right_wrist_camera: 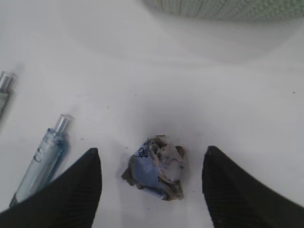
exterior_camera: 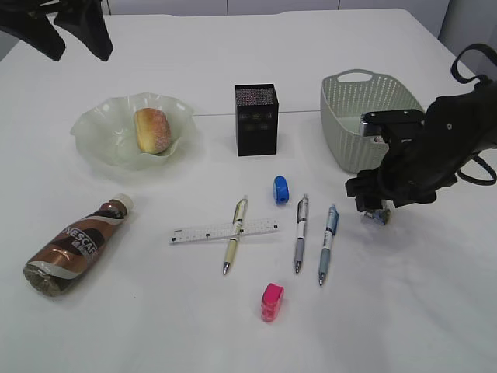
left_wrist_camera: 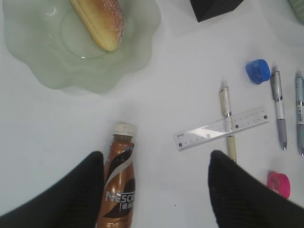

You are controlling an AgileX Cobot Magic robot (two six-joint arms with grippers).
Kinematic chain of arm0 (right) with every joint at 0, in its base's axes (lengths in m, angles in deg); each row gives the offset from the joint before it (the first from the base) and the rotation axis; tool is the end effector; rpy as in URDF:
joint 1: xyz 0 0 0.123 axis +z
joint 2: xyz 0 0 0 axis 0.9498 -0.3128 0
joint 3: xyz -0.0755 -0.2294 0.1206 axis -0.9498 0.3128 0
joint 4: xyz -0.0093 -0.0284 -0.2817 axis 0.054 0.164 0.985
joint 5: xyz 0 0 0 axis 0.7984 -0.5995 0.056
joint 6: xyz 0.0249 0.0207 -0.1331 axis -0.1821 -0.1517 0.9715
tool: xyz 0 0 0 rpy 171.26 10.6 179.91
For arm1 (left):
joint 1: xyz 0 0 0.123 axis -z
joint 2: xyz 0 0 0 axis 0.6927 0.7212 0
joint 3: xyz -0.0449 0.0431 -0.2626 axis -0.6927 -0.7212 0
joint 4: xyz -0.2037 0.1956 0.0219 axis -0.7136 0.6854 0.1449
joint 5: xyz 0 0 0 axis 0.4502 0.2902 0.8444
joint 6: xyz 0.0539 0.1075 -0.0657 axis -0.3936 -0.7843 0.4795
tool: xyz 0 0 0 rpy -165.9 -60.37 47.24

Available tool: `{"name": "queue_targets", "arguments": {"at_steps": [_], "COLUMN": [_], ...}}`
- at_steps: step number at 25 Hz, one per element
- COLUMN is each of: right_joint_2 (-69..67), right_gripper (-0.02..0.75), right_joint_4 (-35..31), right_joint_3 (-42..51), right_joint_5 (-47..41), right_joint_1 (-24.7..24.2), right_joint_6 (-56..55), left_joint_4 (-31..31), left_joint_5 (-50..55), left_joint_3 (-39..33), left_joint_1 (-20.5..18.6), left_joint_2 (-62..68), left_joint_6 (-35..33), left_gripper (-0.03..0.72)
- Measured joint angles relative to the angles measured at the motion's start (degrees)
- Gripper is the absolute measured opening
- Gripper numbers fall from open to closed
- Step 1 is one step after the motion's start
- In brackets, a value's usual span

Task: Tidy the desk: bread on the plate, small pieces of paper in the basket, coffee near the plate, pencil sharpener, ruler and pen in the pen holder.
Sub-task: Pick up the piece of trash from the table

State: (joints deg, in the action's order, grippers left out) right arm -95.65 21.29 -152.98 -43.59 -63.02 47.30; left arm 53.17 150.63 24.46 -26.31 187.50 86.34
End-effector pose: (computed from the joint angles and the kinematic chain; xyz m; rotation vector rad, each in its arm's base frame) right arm 0.4213 0.0627 0.0517 -0.1239 2.6758 0.0466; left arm 0.4111 -0.1428 0.3153 0.2991 2.6658 -0.2507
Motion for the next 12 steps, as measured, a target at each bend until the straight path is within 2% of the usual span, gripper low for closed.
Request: {"name": "queue_targets", "arguments": {"at_steps": [12], "right_joint_2": [-0.88], "right_gripper": [0.519], "right_joint_4": [0.13], "right_joint_3": [0.00], "right_joint_5": [0.84], "right_joint_1": [0.00], "right_joint_6": [-0.10], "left_joint_4": [0.00], "left_joint_5": [0.00], "left_joint_3": [0.00], "left_joint_1": [0.00], "left_joint_2": [0.20], "left_joint_6": [0.00], "left_gripper": [0.497]}}
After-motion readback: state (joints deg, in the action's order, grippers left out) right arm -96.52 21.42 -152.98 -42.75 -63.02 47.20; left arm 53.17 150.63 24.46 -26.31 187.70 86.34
